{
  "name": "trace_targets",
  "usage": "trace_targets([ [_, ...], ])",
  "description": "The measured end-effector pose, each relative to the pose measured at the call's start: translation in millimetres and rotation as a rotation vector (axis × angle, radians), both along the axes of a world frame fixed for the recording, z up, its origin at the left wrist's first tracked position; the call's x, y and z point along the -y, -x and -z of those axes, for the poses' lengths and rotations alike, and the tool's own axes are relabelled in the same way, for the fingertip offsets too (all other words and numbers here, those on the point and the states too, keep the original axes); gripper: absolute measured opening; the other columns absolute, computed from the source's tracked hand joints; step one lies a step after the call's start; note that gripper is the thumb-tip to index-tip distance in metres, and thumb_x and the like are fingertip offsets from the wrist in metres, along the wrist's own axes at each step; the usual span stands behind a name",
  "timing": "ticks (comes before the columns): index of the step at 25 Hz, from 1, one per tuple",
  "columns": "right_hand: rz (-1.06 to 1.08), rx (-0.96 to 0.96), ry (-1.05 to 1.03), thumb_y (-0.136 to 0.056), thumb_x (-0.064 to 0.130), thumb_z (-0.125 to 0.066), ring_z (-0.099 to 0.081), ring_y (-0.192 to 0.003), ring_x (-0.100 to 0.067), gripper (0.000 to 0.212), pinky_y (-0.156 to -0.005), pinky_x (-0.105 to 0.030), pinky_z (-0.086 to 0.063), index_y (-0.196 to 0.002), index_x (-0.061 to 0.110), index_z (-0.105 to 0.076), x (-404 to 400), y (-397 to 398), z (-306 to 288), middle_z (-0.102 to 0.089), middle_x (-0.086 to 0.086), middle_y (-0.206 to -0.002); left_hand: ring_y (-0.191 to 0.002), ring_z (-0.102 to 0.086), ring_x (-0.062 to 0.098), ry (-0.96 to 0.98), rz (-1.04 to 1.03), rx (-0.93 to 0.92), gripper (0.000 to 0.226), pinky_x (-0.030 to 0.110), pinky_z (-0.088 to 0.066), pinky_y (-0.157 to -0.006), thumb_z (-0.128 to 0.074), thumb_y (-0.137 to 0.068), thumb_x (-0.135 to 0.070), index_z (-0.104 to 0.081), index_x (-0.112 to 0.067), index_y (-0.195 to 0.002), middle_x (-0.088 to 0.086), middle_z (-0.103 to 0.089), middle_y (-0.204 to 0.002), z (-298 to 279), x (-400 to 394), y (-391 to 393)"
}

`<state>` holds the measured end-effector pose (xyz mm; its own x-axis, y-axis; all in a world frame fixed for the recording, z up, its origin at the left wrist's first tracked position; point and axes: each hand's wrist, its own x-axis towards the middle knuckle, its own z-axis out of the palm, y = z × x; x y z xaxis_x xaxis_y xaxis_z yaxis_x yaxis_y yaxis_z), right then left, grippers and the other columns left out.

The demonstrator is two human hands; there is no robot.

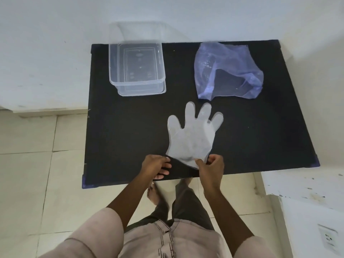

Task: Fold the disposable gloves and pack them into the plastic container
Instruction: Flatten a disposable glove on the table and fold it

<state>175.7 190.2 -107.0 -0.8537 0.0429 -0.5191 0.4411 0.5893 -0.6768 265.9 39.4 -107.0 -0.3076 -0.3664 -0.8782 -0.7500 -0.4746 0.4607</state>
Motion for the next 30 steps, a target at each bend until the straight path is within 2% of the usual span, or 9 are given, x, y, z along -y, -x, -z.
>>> trace_targets([
  [2,-0.209,-0.253,-0.145,-0.075,0.026,-0.076,-0.055,-0.106,-0.022,0.047,-0.089,-0.037,-0.052,-0.113,0.019,-0.048,-3.6,-2.8,1.2,-0.053,-0.006,-0.120,-0.059,-0.064,0.018,0.055,-0.016,-0.010,0.016,0.028,-0.051,-0.061,-0.059,-0.093,-0.023,-0.070,-0.012,-0.095,0.005,-0.075,-0.082,1.8,-0.1,1.7],
  [3,-0.333,-0.326,-0.141,-0.078,0.026,-0.074,-0.055,-0.109,-0.021,0.045,-0.093,-0.037,-0.051,-0.115,0.018,-0.050,-2.5,-3.6,1.1,-0.054,-0.007,-0.122,-0.059,-0.064,0.017,0.092,-0.024,-0.015,0.015,0.028,-0.050,-0.060,-0.058,-0.093,-0.023,-0.070,-0.014,-0.095,0.005,-0.075,-0.082,2.4,-0.2,2.5],
  [6,-0.820,-0.440,-0.184,-0.085,0.026,-0.066,-0.057,-0.105,-0.021,0.026,-0.093,-0.038,-0.051,-0.109,0.018,-0.059,9.7,-2.9,4.2,-0.061,-0.005,-0.116,-0.056,-0.060,0.015,0.191,-0.077,-0.021,0.014,0.026,-0.048,-0.055,-0.055,-0.094,-0.022,-0.069,-0.017,-0.092,0.004,-0.074,-0.080,3.7,1.1,2.0],
  [8,-1.009,-0.442,-0.291,-0.086,0.028,-0.062,-0.054,-0.109,-0.022,0.030,-0.098,-0.041,-0.048,-0.115,0.020,-0.057,17.9,-2.3,6.3,-0.060,-0.003,-0.122,-0.054,-0.059,0.014,0.224,-0.082,-0.021,0.015,0.025,-0.047,-0.053,-0.055,-0.094,-0.020,-0.069,-0.018,-0.091,0.003,-0.074,-0.079,3.3,3.3,1.5],
  [14,-1.069,-0.351,-0.382,-0.087,0.032,-0.060,-0.050,-0.123,-0.021,0.051,-0.107,-0.042,-0.040,-0.134,0.024,-0.043,20.2,-2.6,15.4,-0.053,0.001,-0.136,-0.050,-0.056,0.013,0.179,-0.051,-0.009,0.014,0.024,-0.043,-0.050,-0.061,-0.089,-0.024,-0.073,-0.017,-0.091,0.003,-0.075,-0.079,3.7,12.5,7.5],
  [21,-1.066,-0.310,-0.377,-0.086,0.031,-0.059,-0.046,-0.128,-0.021,0.055,-0.111,-0.045,-0.037,-0.137,0.024,-0.040,18.6,-2.9,16.7,-0.051,0.001,-0.140,-0.043,-0.049,0.011,0.178,0.029,0.000,0.017,0.020,-0.036,-0.038,-0.069,-0.082,-0.027,-0.076,-0.011,-0.081,0.004,-0.074,-0.072,3.6,18.1,17.4],
  [26,-1.074,-0.293,-0.383,-0.087,0.034,-0.059,-0.045,-0.130,-0.021,0.056,-0.111,-0.045,-0.036,-0.138,0.024,-0.039,19.5,-3.1,13.3,-0.049,0.000,-0.141,-0.042,-0.048,0.012,0.210,0.086,0.023,0.016,0.017,-0.034,-0.036,-0.073,-0.076,-0.025,-0.074,-0.009,-0.073,0.001,-0.073,-0.065,1.9,19.8,26.0],
  [30,-1.071,-0.305,-0.375,-0.087,0.036,-0.060,-0.045,-0.129,-0.022,0.056,-0.111,-0.045,-0.037,-0.137,0.022,-0.040,18.5,-4.7,10.7,-0.050,-0.001,-0.140,-0.045,-0.046,0.012,0.207,0.079,0.009,0.017,0.020,-0.036,-0.041,-0.070,-0.076,-0.024,-0.074,-0.009,-0.073,0.001,-0.071,-0.064,-0.4,20.3,30.4],
])
